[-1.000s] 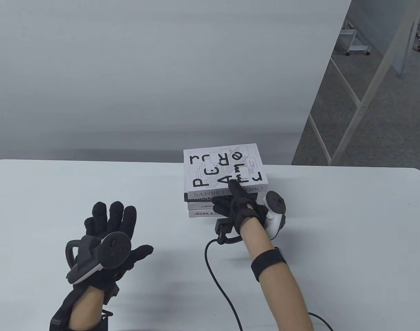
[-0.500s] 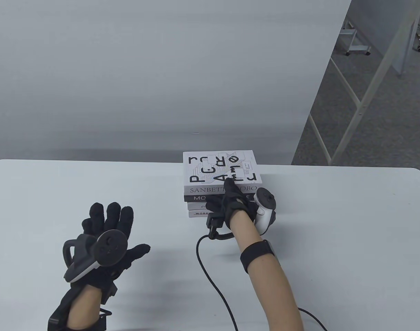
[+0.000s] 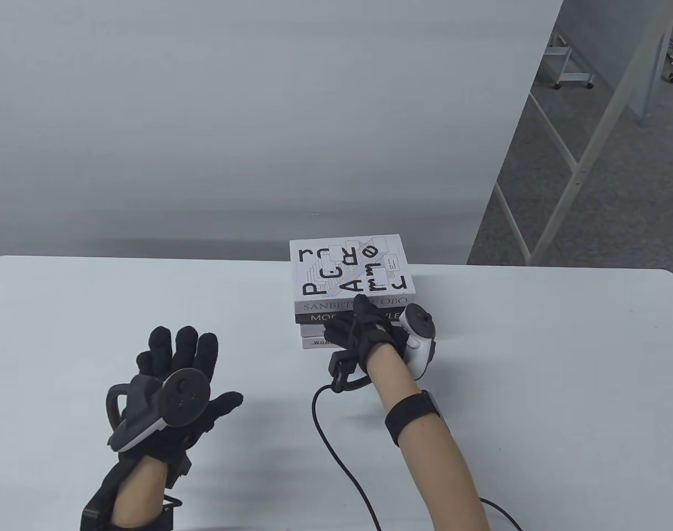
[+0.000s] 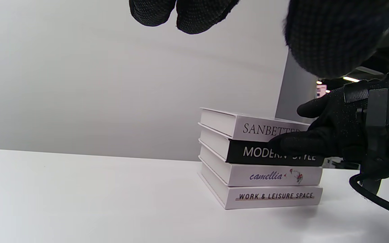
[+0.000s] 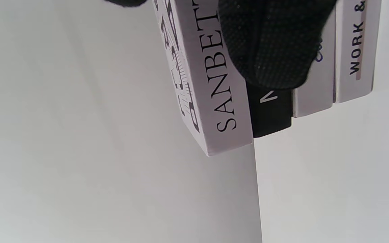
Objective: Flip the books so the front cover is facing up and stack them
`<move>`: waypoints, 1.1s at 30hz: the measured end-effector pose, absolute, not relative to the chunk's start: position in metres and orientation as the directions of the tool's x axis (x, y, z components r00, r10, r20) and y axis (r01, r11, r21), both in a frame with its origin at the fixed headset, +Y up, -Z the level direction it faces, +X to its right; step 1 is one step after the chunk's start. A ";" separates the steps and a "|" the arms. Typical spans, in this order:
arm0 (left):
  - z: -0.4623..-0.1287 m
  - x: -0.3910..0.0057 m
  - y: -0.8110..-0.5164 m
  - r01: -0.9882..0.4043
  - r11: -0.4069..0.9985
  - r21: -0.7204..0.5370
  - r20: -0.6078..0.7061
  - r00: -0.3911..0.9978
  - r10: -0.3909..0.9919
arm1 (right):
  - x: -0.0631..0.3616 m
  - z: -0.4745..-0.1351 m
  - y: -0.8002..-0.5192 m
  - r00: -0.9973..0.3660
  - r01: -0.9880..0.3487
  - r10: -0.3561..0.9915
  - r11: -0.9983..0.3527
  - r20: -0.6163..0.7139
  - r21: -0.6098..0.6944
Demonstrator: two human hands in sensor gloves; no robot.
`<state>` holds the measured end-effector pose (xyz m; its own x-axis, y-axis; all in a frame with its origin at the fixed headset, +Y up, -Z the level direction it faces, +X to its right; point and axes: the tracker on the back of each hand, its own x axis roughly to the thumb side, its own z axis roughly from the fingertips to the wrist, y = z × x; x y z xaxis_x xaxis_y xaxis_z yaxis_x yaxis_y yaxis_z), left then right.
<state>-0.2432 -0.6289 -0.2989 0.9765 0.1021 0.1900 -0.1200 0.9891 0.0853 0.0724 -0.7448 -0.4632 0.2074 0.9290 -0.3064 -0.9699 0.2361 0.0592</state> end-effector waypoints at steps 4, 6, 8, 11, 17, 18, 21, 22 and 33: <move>-0.299 -0.242 -0.629 -0.118 0.990 0.081 0.190 0.977 0.101 | 0.067 -0.464 -0.745 0.259 -0.948 0.930 0.296 -0.262 0.114; -0.299 -0.240 -0.629 -0.113 0.990 0.079 0.193 0.976 0.096 | 0.064 -0.463 -0.744 0.304 -0.930 0.923 0.341 -0.236 0.136; -0.299 -0.238 -0.630 -0.105 0.992 0.076 0.198 0.976 0.088 | 0.064 -0.460 -0.744 0.284 -0.935 0.928 0.324 -0.243 0.144; -0.300 -0.232 -0.633 -0.086 0.994 0.069 0.210 0.975 0.070 | 0.068 -0.453 -0.740 0.219 -0.947 0.954 0.259 -0.207 0.191; -0.303 -0.213 -0.642 -0.040 0.997 0.064 0.253 0.967 0.023 | 0.091 -0.427 -0.735 0.005 -0.952 0.998 0.023 -0.061 0.305; -0.303 -0.210 -0.644 -0.034 0.997 0.066 0.259 0.966 0.016 | 0.096 -0.423 -0.735 -0.026 -0.953 0.999 -0.012 -0.041 0.304; -0.305 -0.200 -0.652 -0.019 0.998 0.063 0.281 0.960 0.001 | 0.116 -0.405 -0.735 -0.168 -0.943 0.983 -0.181 0.070 0.280; -0.306 -0.197 -0.656 -0.012 0.998 0.060 0.286 0.958 -0.006 | 0.120 -0.400 -0.734 -0.217 -0.933 0.970 -0.238 0.105 0.271; -0.307 -0.178 -0.672 0.057 0.995 0.082 0.308 0.948 -0.079 | 0.168 -0.345 -0.714 -0.688 -0.621 0.614 -0.774 0.387 0.124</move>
